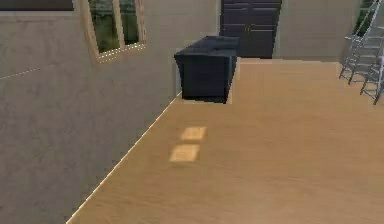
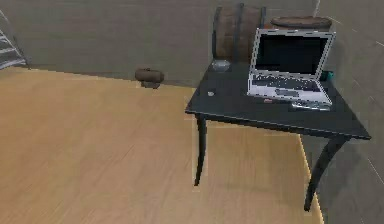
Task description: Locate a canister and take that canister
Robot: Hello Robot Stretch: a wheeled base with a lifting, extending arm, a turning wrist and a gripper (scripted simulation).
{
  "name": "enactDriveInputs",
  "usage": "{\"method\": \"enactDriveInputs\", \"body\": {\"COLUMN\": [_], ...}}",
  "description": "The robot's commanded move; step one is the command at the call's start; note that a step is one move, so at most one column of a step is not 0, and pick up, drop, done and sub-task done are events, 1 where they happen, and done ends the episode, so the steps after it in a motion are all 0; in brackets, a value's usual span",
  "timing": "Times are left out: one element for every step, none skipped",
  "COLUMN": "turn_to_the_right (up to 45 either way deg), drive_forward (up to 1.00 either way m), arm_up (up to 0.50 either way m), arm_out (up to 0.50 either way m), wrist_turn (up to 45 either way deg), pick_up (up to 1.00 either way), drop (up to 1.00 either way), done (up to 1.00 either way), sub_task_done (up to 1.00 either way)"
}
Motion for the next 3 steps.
{"method": "enactDriveInputs", "body": {"turn_to_the_right": [45.0, 9.0, 0.0], "drive_forward": [0.00, 0.00, 1.00], "arm_up": [0.00, 0.00, 0.00], "arm_out": [0.00, 0.00, 0.00], "wrist_turn": [0.0, 0.0, 0.0], "pick_up": [0.00, 0.00, 0.00], "drop": [0.00, 0.00, 0.00], "done": [0.00, 0.00, 0.00], "sub_task_done": [0.00, 0.00, 0.00]}}
